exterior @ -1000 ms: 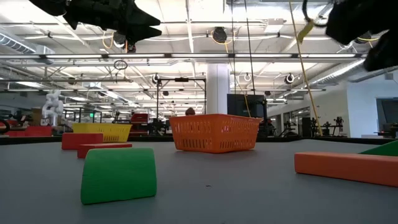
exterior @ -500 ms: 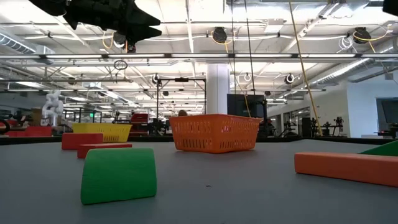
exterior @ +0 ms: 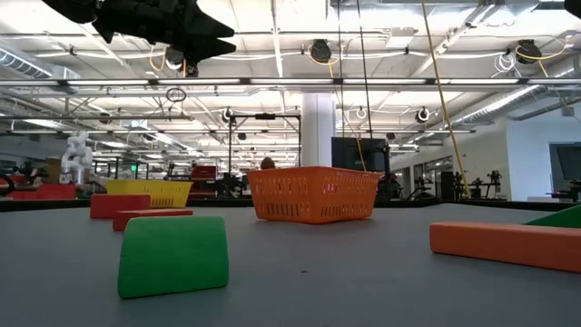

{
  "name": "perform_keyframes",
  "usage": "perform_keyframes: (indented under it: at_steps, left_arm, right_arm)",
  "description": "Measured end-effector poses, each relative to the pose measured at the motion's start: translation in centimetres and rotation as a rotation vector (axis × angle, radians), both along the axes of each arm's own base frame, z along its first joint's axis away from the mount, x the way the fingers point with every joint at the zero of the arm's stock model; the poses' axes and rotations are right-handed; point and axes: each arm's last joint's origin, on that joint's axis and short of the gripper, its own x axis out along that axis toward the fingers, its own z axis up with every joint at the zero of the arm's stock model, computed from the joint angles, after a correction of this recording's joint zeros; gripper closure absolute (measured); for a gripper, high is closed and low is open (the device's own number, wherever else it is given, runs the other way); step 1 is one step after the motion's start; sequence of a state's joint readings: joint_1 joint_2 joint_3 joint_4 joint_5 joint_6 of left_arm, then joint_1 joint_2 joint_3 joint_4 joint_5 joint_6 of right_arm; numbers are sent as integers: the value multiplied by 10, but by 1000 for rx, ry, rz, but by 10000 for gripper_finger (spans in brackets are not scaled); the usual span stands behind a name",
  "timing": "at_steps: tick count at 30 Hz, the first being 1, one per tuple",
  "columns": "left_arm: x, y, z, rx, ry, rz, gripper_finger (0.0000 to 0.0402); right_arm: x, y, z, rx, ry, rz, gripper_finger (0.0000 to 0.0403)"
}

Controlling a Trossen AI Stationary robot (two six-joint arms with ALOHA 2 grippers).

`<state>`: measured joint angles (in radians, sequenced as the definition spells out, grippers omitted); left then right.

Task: Sort & place blocks by color
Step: Put the red block into the green bin

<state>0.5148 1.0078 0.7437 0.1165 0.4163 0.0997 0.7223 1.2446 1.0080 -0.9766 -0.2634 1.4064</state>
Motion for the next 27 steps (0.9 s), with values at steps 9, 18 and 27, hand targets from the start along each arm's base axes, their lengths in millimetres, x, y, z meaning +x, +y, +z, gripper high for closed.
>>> perform_keyframes:
  at_steps: [9,18,27]
  left_arm:
    - [0,0,-1,-38,4,5,151]
    - [0,0,-1,-38,4,5,151]
    - [0,0,-1,-30,5,4,151]
  right_arm:
    - [0,0,0,-1,-6,11,247]
    - [-7,7,0,24,20,34,219]
    - [-3,11,1,-61,-134,8,219]
